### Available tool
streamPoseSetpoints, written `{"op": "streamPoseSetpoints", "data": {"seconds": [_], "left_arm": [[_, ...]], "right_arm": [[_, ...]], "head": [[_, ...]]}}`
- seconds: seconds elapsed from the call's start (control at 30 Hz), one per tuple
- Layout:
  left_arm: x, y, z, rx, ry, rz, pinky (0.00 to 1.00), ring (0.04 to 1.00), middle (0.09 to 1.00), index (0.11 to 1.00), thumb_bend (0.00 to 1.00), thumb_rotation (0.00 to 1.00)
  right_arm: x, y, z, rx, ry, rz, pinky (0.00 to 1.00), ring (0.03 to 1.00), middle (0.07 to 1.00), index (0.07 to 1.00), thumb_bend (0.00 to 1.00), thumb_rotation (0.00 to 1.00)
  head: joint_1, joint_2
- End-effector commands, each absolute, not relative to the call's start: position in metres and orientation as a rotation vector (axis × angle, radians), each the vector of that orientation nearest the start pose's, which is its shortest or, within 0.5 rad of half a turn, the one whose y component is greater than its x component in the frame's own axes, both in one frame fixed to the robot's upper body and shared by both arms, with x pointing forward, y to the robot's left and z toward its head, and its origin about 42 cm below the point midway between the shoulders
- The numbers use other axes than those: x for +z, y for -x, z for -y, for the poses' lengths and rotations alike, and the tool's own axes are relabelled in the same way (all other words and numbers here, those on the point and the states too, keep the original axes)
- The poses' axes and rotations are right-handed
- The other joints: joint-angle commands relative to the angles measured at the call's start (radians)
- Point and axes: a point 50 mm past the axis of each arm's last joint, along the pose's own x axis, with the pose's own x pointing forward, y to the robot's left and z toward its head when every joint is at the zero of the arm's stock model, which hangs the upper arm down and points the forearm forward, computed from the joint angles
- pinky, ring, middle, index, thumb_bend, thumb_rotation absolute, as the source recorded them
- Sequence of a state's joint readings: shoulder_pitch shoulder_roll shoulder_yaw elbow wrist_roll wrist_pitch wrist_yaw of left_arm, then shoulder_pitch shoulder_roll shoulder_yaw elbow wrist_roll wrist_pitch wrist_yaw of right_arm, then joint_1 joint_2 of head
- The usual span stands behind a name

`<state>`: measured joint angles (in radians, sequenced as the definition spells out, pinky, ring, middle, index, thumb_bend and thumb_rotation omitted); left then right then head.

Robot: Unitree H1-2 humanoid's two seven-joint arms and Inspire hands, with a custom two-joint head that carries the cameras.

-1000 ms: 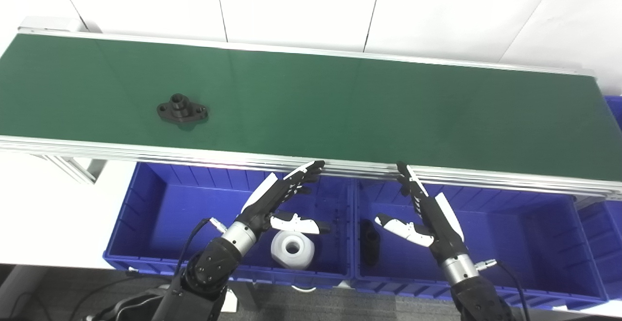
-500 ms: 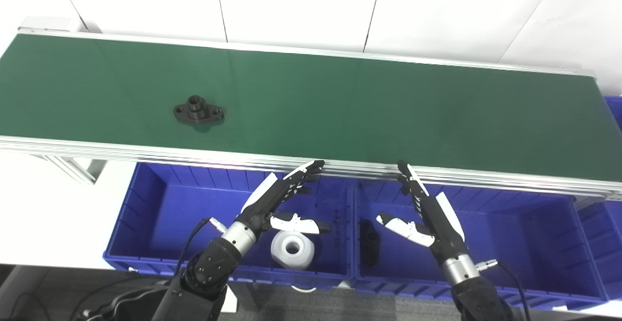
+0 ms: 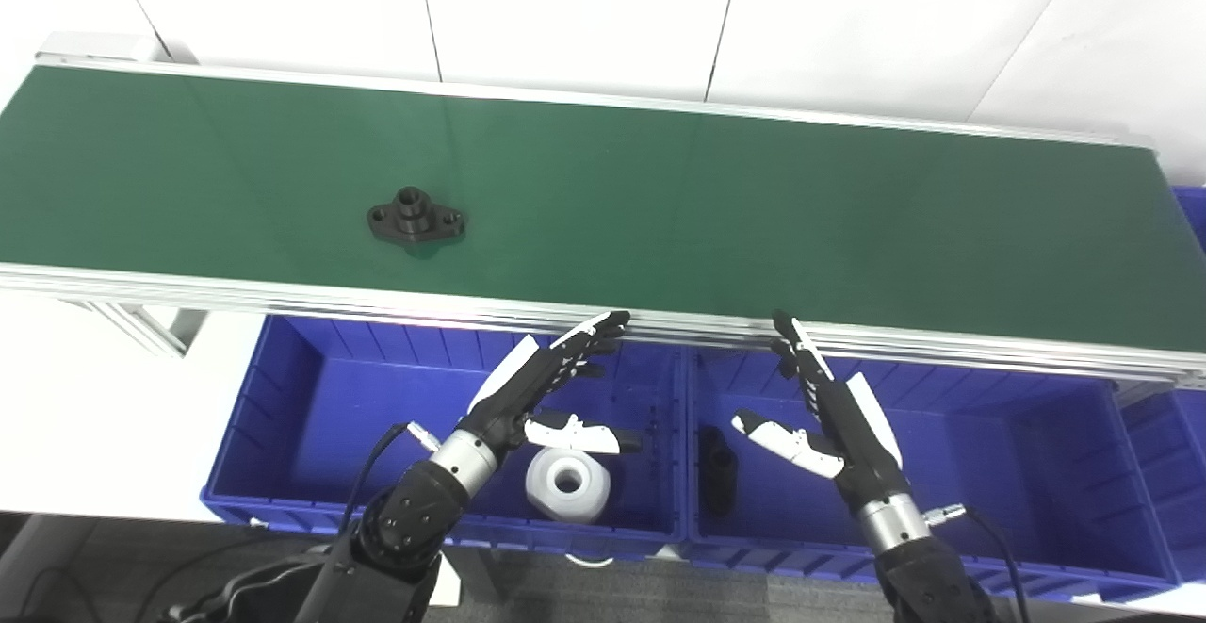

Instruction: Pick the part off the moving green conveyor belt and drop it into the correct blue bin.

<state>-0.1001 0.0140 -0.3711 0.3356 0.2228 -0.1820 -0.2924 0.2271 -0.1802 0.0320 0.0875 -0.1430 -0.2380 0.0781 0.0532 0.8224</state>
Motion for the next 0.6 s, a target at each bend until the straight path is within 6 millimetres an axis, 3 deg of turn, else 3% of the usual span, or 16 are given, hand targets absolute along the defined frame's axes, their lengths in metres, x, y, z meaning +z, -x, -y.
{"op": "streamPoseSetpoints", "data": {"seconds": [0.0, 0.27, 0.57], "left_arm": [[0.047, -0.285, -0.083, -0.741, -0.261, 0.01, 0.84, 0.903, 0.927, 0.934, 0.78, 0.42], [0.036, -0.281, -0.068, -0.741, -0.272, 0.016, 0.83, 0.896, 0.925, 0.937, 0.8, 0.46], [0.026, -0.281, -0.063, -0.743, -0.277, 0.009, 0.82, 0.897, 0.928, 0.936, 0.82, 0.47]], "right_arm": [[0.043, -0.194, 0.28, 0.12, 0.309, -0.029, 1.0, 1.0, 1.0, 1.0, 0.82, 0.59], [0.036, -0.191, 0.291, 0.122, 0.308, -0.005, 0.98, 1.0, 1.0, 1.0, 0.74, 0.51], [0.031, -0.19, 0.294, 0.13, 0.3, 0.0, 0.99, 1.0, 1.0, 1.0, 0.71, 0.47]], "head": [[0.041, -0.018], [0.129, -0.083], [0.161, -0.131]]}}
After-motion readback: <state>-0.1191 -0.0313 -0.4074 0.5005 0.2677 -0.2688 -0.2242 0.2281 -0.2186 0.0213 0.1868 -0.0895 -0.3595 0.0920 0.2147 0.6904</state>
